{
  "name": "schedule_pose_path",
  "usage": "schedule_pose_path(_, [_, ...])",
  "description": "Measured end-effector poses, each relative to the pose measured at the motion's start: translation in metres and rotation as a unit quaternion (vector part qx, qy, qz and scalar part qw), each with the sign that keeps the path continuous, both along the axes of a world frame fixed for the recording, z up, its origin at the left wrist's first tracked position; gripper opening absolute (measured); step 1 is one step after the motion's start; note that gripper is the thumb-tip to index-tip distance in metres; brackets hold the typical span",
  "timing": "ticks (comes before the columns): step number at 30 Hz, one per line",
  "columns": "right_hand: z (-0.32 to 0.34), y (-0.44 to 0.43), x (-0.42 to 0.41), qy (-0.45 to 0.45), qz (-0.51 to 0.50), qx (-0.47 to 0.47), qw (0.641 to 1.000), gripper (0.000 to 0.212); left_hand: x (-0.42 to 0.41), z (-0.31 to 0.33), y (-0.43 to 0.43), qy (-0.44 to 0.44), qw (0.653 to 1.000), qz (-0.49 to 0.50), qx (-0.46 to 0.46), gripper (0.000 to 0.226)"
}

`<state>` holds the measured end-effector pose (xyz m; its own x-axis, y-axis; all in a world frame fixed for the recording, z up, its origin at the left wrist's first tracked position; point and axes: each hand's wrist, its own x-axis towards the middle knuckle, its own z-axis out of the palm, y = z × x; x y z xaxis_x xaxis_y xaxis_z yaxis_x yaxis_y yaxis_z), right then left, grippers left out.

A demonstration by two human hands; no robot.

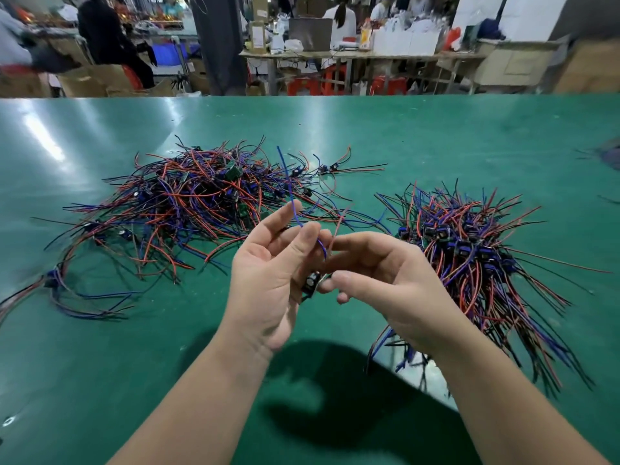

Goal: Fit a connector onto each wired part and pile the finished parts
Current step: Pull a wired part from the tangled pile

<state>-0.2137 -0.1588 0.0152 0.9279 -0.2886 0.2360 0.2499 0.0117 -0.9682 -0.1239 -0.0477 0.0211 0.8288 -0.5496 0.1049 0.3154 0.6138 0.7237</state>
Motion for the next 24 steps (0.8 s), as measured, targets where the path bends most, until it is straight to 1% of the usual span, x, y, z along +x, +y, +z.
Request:
schedule_pose_path(2, [0.000,0.001,0.001,0.008,0.010,0.026,1.000,0.044,-0.001,0.000,0.000,-0.021,0.999,0.034,0.013,0.041])
schedule_pose_path(4, [-0.002,0.005,0.006,0.018,-0.022,0.016,0.999,0.045,-0.002,-0.003,-0.001,-0.041,0.997,0.057,0.025,0.038])
schedule_pose_path(6, [-0.005,0.009,0.009,0.022,-0.053,0.000,0.998,0.039,-0.004,-0.006,-0.002,-0.053,0.996,0.060,0.042,0.036])
schedule_pose_path(9, [-0.005,0.009,0.009,0.020,-0.065,0.001,0.998,0.026,-0.004,-0.012,-0.004,-0.087,0.991,0.077,0.061,0.033])
schedule_pose_path(10, [-0.004,0.007,0.009,0.021,-0.073,0.016,0.997,0.024,-0.002,-0.014,-0.004,-0.115,0.986,0.097,0.077,0.030])
schedule_pose_path(12, [-0.002,0.002,0.008,0.018,-0.088,0.077,0.993,0.019,0.003,-0.015,-0.004,-0.176,0.964,0.126,0.151,0.021])
schedule_pose_path(13, [-0.001,-0.001,0.007,0.014,-0.088,0.112,0.990,0.015,0.004,-0.016,-0.003,-0.184,0.957,0.112,0.192,0.021])
schedule_pose_path(15, [0.002,-0.005,0.006,0.008,-0.075,0.157,0.985,0.010,0.002,-0.016,-0.004,-0.154,0.958,0.012,0.241,0.028])
schedule_pose_path(17, [0.003,-0.006,0.006,0.001,-0.067,0.167,0.984,0.009,-0.003,-0.016,-0.003,-0.135,0.954,-0.086,0.255,0.030])
schedule_pose_path(18, [0.004,-0.006,0.006,0.000,-0.071,0.165,0.984,0.009,-0.006,-0.016,-0.003,-0.122,0.954,-0.118,0.248,0.028])
schedule_pose_path(20, [0.003,-0.008,0.006,0.006,-0.101,0.150,0.984,0.015,-0.007,-0.015,-0.002,-0.098,0.957,-0.139,0.234,0.019])
schedule_pose_path(22, [0.000,-0.010,0.006,0.018,-0.146,0.108,0.983,0.024,-0.006,-0.015,-0.002,-0.098,0.956,-0.124,0.248,0.014])
schedule_pose_path(24, [-0.002,-0.009,0.008,0.027,-0.169,0.072,0.983,0.020,-0.007,-0.016,-0.002,-0.110,0.951,-0.106,0.269,0.012])
